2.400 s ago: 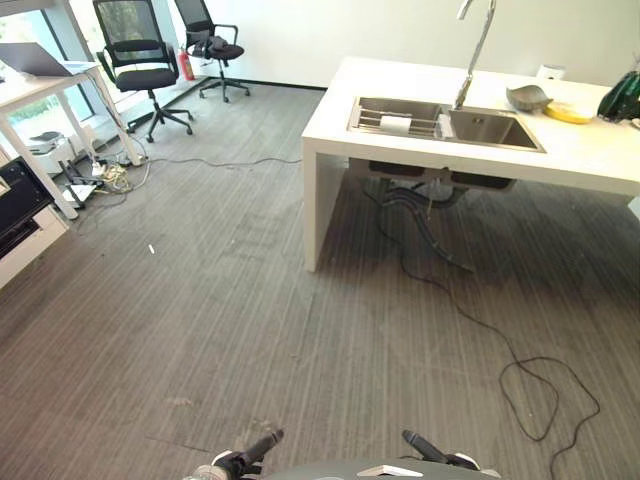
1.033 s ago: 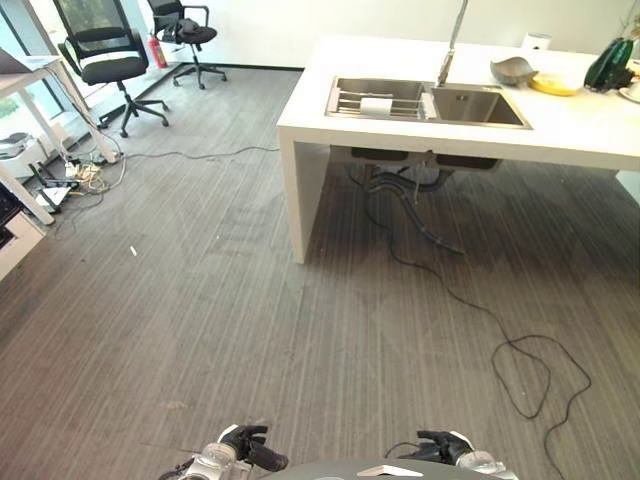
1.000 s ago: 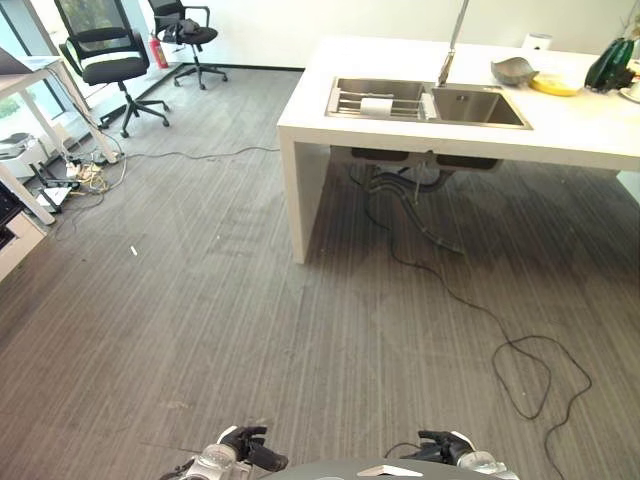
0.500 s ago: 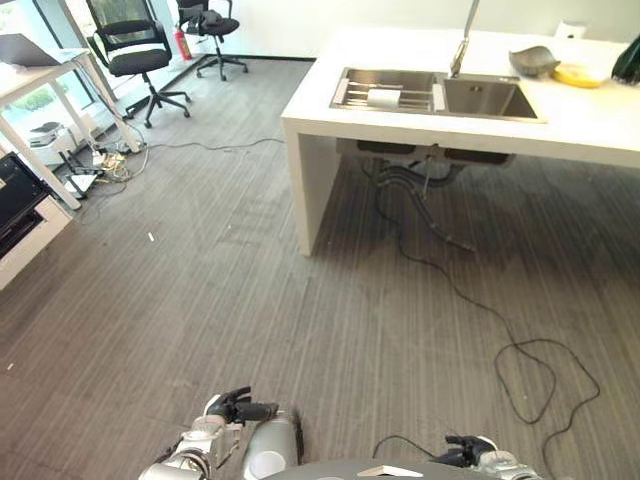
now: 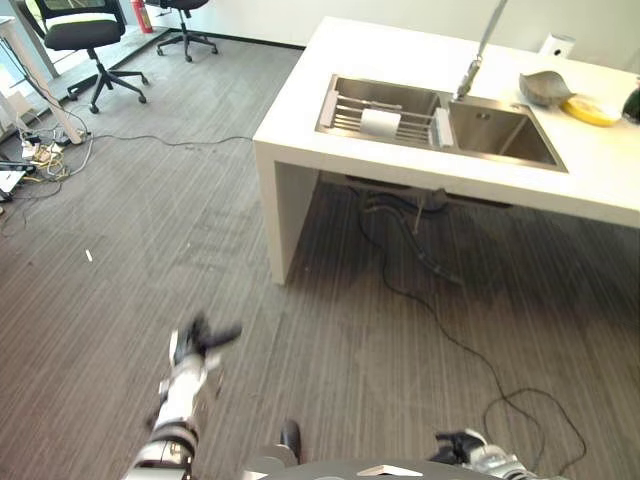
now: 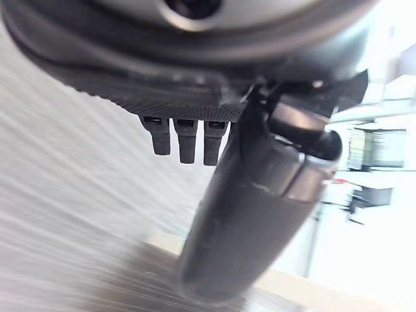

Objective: Place the dishes in the dishwasher.

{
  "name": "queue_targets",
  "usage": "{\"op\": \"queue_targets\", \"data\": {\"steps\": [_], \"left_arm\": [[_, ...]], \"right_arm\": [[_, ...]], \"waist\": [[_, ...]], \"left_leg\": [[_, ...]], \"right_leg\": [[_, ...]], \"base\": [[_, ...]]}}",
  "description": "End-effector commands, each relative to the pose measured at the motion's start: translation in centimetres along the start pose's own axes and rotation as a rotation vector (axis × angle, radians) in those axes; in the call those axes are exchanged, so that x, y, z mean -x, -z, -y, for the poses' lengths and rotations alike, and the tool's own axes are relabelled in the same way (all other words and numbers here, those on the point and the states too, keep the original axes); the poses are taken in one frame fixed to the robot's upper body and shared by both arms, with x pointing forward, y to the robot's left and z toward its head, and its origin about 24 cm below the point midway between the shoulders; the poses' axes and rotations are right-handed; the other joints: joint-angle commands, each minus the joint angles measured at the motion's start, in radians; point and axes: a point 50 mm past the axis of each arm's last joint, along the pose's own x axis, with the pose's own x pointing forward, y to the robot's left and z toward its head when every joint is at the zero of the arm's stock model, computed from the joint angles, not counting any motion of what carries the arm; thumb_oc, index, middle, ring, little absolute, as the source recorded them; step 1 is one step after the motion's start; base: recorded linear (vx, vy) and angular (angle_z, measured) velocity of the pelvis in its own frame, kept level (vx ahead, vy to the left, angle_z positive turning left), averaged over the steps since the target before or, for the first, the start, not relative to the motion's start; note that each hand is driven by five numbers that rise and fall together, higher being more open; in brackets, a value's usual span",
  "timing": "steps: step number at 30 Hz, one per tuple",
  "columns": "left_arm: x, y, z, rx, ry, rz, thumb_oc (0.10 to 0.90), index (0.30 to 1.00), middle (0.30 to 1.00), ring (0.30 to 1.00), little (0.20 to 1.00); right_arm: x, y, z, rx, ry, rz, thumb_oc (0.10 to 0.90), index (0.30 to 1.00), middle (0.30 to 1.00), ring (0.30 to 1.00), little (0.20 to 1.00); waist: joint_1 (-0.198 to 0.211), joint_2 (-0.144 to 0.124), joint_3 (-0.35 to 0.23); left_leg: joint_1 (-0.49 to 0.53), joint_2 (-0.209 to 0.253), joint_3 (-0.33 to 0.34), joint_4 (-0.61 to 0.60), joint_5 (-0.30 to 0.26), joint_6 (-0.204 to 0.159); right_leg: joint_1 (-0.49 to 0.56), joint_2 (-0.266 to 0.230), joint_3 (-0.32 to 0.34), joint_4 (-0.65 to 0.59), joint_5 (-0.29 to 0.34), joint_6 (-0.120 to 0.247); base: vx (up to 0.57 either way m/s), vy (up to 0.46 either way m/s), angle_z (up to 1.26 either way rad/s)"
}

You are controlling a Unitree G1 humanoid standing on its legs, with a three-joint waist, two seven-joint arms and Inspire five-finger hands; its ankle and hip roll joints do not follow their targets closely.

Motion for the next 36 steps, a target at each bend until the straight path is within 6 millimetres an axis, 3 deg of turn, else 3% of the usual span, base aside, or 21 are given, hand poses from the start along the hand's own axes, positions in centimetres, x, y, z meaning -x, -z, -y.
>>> {"op": "queue_targets", "data": {"steps": [1, 2, 3, 4, 5, 6, 7, 9, 11, 13, 17, 19, 22, 23, 24, 25, 26, 28, 31, 34, 36], "left_arm": [[-1.8, -11.0, 1.8, -0.096, -0.020, 0.492, 0.800, 0.900, 0.900, 0.900, 0.900], [-1.8, -11.0, 1.8, -0.096, -0.020, 0.492, 0.800, 0.900, 0.900, 0.900, 0.900], [-1.7, -13.2, 2.6, -0.137, 0.008, 0.575, 0.800, 0.900, 0.900, 0.900, 0.900], [0.4, -17.5, 4.3, -0.142, 0.066, 0.789, 0.800, 0.900, 0.900, 0.900, 0.900], [0.4, -17.5, 4.3, -0.142, 0.065, 0.788, 0.800, 0.900, 0.900, 0.900, 0.900], [1.5, -18.8, 5.6, -0.136, 0.118, 0.864, 0.800, 0.900, 0.900, 0.900, 0.900], [1.6, -18.7, 5.6, -0.137, 0.118, 0.862, 0.800, 0.900, 0.900, 0.900, 0.900], [2.8, -19.5, 7.0, -0.151, 0.192, 0.931, 0.800, 0.900, 0.900, 0.900, 0.900], [3.5, -19.6, 8.1, -0.218, 0.255, 0.967, 0.800, 0.900, 0.900, 0.900, 0.900], [4.3, -19.8, 9.7, -0.294, 0.346, 1.009, 0.800, 0.900, 0.900, 0.900, 0.900], [5.1, -19.8, 9.5, -0.385, 0.372, 1.063, 0.800, 0.900, 0.900, 0.900, 0.900], [5.6, -19.7, 8.9, -0.407, 0.374, 1.089, 0.800, 0.900, 0.900, 0.900, 0.900], [6.0, -19.7, 8.5, -0.402, 0.378, 1.105, 0.800, 0.900, 0.900, 0.900, 0.900], [6.2, -19.9, 8.4, -0.405, 0.377, 1.121, 0.800, 0.900, 0.900, 0.900, 0.900], [7.0, -20.4, 8.8, -0.381, 0.409, 1.159, 0.800, 0.900, 0.900, 0.900, 0.900], [7.3, -20.7, 8.8, -0.380, 0.408, 1.181, 0.800, 0.900, 0.900, 0.900, 0.900], [7.9, -21.2, 8.8, -0.384, 0.411, 1.217, 0.800, 0.900, 0.900, 0.900, 0.900], [8.0, -20.7, 9.2, -0.432, 0.421, 1.228, 0.800, 0.900, 0.900, 0.900, 0.900], [9.0, -20.5, 9.2, -0.415, 0.477, 1.260, 0.800, 0.900, 0.900, 0.900, 0.900], [8.3, -19.4, 9.2, -0.366, 0.526, 1.171, 0.800, 0.900, 0.900, 0.900, 0.900], [8.4, -19.0, 8.6, -0.414, 0.539, 1.171, 0.800, 0.900, 0.900, 0.900, 0.900]], "right_arm": [[-0.1, -4.3, 2.7, -0.084, 0.081, 0.147, 0.800, 0.900, 0.900, 0.900, 0.900], [-0.1, -4.3, 2.7, -0.084, 0.081, 0.147, 0.800, 0.900, 0.900, 0.900, 0.900], [-0.1, -5.0, 3.3, -0.101, 0.095, 0.170, 0.800, 0.900, 0.900, 0.900, 0.900], [0.1, -5.6, 4.2, -0.093, 0.104, 0.198, 0.800, 0.900, 0.900, 0.900, 0.900], [0.1, -5.6, 4.2, -0.092, 0.105, 0.198, 0.800, 0.900, 0.900, 0.900, 0.900], [0.1, -5.4, 4.1, -0.063, 0.095, 0.193, 0.800, 0.900, 0.900, 0.900, 0.900], [0.1, -5.4, 4.1, -0.062, 0.095, 0.192, 0.800, 0.900, 0.900, 0.900, 0.900], [0.0, -4.4, 3.3, -0.008, 0.072, 0.155, 0.800, 0.900, 0.900, 0.900, 0.900], [0.0, -2.6, 2.7, 0.004, 0.058, 0.105, 0.800, 0.900, 0.900, 0.900, 0.900], [0.0, -0.8, 2.1, 0.003, 0.040, 0.038, 0.800, 0.900, 0.900, 0.900, 0.900], [0.1, 0.4, 0.9, 0.026, -0.002, 0.003, 0.800, 0.900, 0.900, 0.900, 0.900], [0.0, -0.1, 0.6, 0.050, -0.015, 0.016, 0.800, 0.900, 0.900, 0.900, 0.900], [0.0, -0.9, 0.9, 0.047, -0.011, 0.041, 0.800, 0.900, 0.900, 0.900, 0.900], [0.0, -1.3, 1.2, 0.034, -0.001, 0.058, 0.800, 0.900, 0.900, 0.900, 0.900], [0.0, -2.3, 2.6, 0.015, 0.036, 0.093, 0.800, 0.900, 0.900, 0.900, 0.900], [0.0, -2.8, 3.1, 0.018, 0.052, 0.105, 0.800, 0.900, 0.900, 0.900, 0.900], [0.0, -3.3, 3.6, 0.014, 0.069, 0.114, 0.800, 0.900, 0.900, 0.900, 0.900], [0.1, -3.0, 4.2, 0.021, 0.087, 0.099, 0.800, 0.900, 0.900, 0.900, 0.900], [0.1, -2.6, 3.8, 0.027, 0.071, 0.094, 0.800, 0.900, 0.900, 0.900, 0.900], [0.1, -1.9, 3.2, 0.030, 0.053, 0.077, 0.800, 0.900, 0.900, 0.900, 0.900], [0.2, 0.4, 2.0, -0.011, 0.015, 0.020, 0.800, 0.900, 0.900, 0.900, 0.900]], "waist": [[-0.039, 0.072, 0.009], [-0.039, 0.072, 0.009], [-0.068, 0.099, 0.030], [-0.106, 0.128, 0.052], [-0.110, 0.125, 0.054], [-0.135, 0.121, 0.062], [-0.142, 0.122, 0.064], [-0.158, 0.103, 0.052], [-0.181, 0.087, 0.037], [-0.198, 0.083, 0.018], [-0.190, 0.081, -0.007], [-0.182, 0.087, -0.017], [-0.179, 0.093, -0.019], [-0.177, 0.089, -0.010], [-0.164, 0.078, 0.027], [-0.154, 0.070, 0.042], [-0.147, 0.076, 0.044], [-0.138, 0.098, 0.042], [-0.138, 0.102, 0.039], [-0.143, 0.106, 0.021], [-0.156, 0.106, -0.008]], "left_leg": [[-0.008, 0.043, 0.028, -0.006, -0.012, -0.112], [-0.008, 0.043, 0.028, -0.006, -0.012, -0.112], [0.022, 0.057, 0.019, -0.006, -0.024, -0.109], [0.073, 0.076, -0.006, -0.006, -0.058, -0.114], [0.076, 0.070, -0.011, -0.006, -0.061, -0.113], [0.107, 0.063, -0.017, -0.006, -0.072, -0.125], [0.111, 0.063, -0.023, -0.006, -0.074, -0.125], [0.129, 0.048, -0.034, -0.006, -0.099, -0.145], [0.152, 0.051, -0.062, -0.006, -0.128, -0.166], [0.181, 0.071, -0.084, -0.006, -0.151, -0.179], [0.220, 0.076, -0.089, -0.006, -0.155, -0.182], [0.238, 0.085, -0.091, 0.019, -0.167, -0.190], [0.206, 0.103, -0.099, 0.151, -0.159, -0.209], [0.167, 0.113, -0.093, 0.265, -0.121, -0.228], [0.064, 0.131, -0.106, 0.500, -0.047, -0.268], [0.027, 0.104, -0.131, 0.586, -0.048, -0.274], [0.002, 0.094, -0.127, 0.564, -0.058, -0.267], [-0.010, 0.061, -0.095, 0.373, -0.104, -0.227], [0.037, 0.061, -0.091, 0.316, -0.101, -0.217], [0.070, 0.048, -0.106, 0.210, -0.083, -0.206], [0.130, 0.043, -0.096, 0.099, -0.109, -0.188]], "right_leg": [[-0.003, 0.019, -0.025, 0.029, 0.367, -0.007], [-0.003, 0.019, -0.025, 0.029, 0.367, -0.007], [-0.067, 0.043, -0.034, 0.127, 0.357, -0.010], [-0.206, 0.033, -0.068, 0.122, 0.277, -0.049], [-0.202, 0.027, -0.070, 0.126, 0.269, -0.048], [-0.246, -0.004, -0.088, -0.015, 0.222, -0.076], [-0.237, -0.004, -0.094, -0.019, 0.219, -0.076], [-0.244, -0.034, -0.089, -0.270, 0.167, -0.106], [-0.203, -0.038, -0.050, -0.511, 0.170, -0.109], [-0.212, -0.062, -0.008, -0.567, 0.222, -0.092], [-0.172, -0.065, -0.007, -0.595, 0.232, -0.106], [-0.126, -0.056, -0.007, -0.628, 0.227, -0.122], [-0.089, -0.045, -0.008, -0.658, 0.219, -0.142], [-0.064, -0.041, -0.003, -0.676, 0.209, -0.158], [-0.005, -0.048, -0.005, -0.715, 0.197, -0.181], [0.018, -0.060, -0.005, -0.750, 0.201, -0.182], [0.028, -0.062, -0.004, -0.765, 0.196, -0.178], [0.044, -0.051, 0.023, -0.755, 0.196, -0.166], [0.055, -0.044, 0.039, -0.753, 0.187, -0.168], [0.039, -0.036, 0.041, -0.740, 0.195, -0.171], [0.041, -0.028, 0.029, -0.742, 0.185, -0.172]], "base": [[0.24, 0.117, 0.18], [0.18, 0.128, 0.29], [0.47, 0.149, 0.46], [0.48, 0.147, 0.47], [0.64, 0.058, 0.32], [0.28, -0.020, 0.20], [0.43, -0.069, 0.40], [0.37, -0.136, 0.79], [0.37, -0.197, 0.61], [0.31, -0.224, 0.51], [0.20, -0.169, 0.30], [0.26, -0.244, -0.20], [0.11, -0.176, -0.35], [0.11, -0.251, -0.18], [0.14, -0.309, -0.18], [0.15, -0.225, -0.01], [0.16, -0.044, -0.05], [0.19, 0.018, -0.53], [0.09, -0.002, -0.75], [0.07, -0.003, -0.37], [0.13, -0.012, -0.19]]}}
